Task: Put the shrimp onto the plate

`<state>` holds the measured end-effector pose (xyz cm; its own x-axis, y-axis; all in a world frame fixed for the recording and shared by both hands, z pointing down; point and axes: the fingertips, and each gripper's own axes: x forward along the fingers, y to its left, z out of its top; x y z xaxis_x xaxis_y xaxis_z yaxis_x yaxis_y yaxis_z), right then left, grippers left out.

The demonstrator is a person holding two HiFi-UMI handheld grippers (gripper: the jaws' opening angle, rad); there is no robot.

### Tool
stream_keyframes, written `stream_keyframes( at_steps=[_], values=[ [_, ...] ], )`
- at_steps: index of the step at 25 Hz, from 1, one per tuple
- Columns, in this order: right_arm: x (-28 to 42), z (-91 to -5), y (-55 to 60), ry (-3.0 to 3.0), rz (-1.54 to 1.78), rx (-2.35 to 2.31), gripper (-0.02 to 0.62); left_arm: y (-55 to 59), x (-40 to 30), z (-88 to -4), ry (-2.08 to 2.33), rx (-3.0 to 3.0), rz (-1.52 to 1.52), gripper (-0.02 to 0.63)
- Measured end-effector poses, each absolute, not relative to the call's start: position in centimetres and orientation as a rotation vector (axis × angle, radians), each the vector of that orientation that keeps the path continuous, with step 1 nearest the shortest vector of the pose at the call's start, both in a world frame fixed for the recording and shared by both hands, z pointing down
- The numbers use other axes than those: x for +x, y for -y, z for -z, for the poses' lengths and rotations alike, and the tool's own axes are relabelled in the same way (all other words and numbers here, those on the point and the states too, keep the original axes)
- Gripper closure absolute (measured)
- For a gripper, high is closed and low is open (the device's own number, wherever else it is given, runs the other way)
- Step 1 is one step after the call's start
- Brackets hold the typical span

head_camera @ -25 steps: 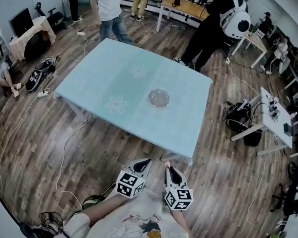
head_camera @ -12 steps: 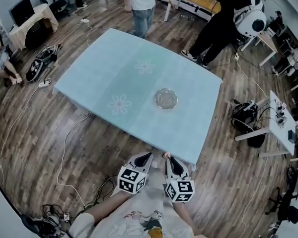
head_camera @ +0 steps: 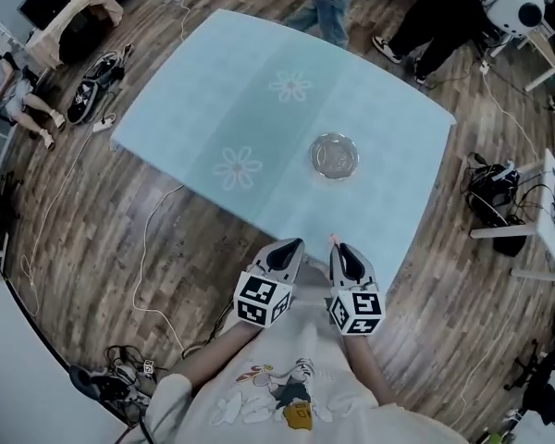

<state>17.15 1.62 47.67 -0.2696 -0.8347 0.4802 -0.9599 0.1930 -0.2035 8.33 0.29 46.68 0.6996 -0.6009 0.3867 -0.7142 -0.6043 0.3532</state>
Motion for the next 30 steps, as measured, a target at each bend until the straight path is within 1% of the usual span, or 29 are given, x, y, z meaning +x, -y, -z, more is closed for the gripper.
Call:
stream_keyframes(
  at_steps=[8, 15, 30],
  values=[
    [20.2, -49.9, 6.5, 2.235, -0.716, 1.65, 0.531, 6.5, 11.5, -49.8, 1.031, 2.374, -0.415, 0.598],
    [22.1, -51.8, 10.6, 2.252, -0.765, 1.595, 0.532, 10.3, 13.7, -51.2, 1.054, 2.345, -0.46, 0.598],
    [24.2, -56.4, 15.8, 2.193, -0.76, 1.567, 0.532, 11.0, 15.1, -56.4, 0.993, 2.301, -0.564, 0.598]
  ],
)
